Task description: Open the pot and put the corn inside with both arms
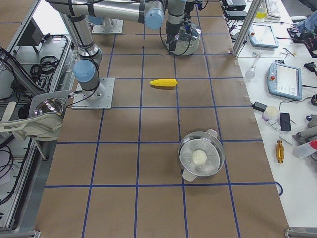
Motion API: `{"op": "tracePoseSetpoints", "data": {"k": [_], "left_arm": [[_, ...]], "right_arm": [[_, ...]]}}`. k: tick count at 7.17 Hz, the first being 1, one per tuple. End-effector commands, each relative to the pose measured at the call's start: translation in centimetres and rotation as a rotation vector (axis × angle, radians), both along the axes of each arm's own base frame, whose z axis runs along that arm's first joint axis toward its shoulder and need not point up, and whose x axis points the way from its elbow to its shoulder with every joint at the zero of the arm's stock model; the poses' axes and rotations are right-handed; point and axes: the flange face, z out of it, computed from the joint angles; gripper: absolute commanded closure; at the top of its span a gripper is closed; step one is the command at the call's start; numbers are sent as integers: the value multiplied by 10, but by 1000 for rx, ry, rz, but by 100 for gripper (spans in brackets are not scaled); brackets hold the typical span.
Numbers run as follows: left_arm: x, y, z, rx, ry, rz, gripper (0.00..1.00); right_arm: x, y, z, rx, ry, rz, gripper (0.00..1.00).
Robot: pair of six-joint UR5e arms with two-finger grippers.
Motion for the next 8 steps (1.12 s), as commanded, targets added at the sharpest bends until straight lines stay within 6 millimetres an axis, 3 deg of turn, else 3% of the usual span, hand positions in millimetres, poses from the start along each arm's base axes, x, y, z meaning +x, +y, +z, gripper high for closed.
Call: {"op": "tracePoseSetpoints", "data": {"k": [1, 2, 3, 4, 6, 7, 8], "left_arm": [[0, 0, -2, 4, 0, -6, 60], [0, 0, -2, 4, 0, -6, 74], [1, -1, 3, -4, 2, -6, 82], [5, 3, 27, -35, 9, -4, 85], [12, 17, 73, 3, -3, -27, 87], [44, 15, 85, 6, -6, -51, 87], [115, 1, 91, 18, -3, 8, 88]], "right_arm": [[-8, 10, -77, -5, 19, -7, 0], [-9, 23, -107, 5, 17, -17, 0], [-8, 30, -128, 11, 7, -38, 0], [-11, 28, -149, 24, 18, -39, 0], [-33, 20, -162, 42, 4, -87, 0], [-33, 15, -173, 36, 3, -88, 0], [-33, 12, -186, 52, -1, -86, 0]]}}
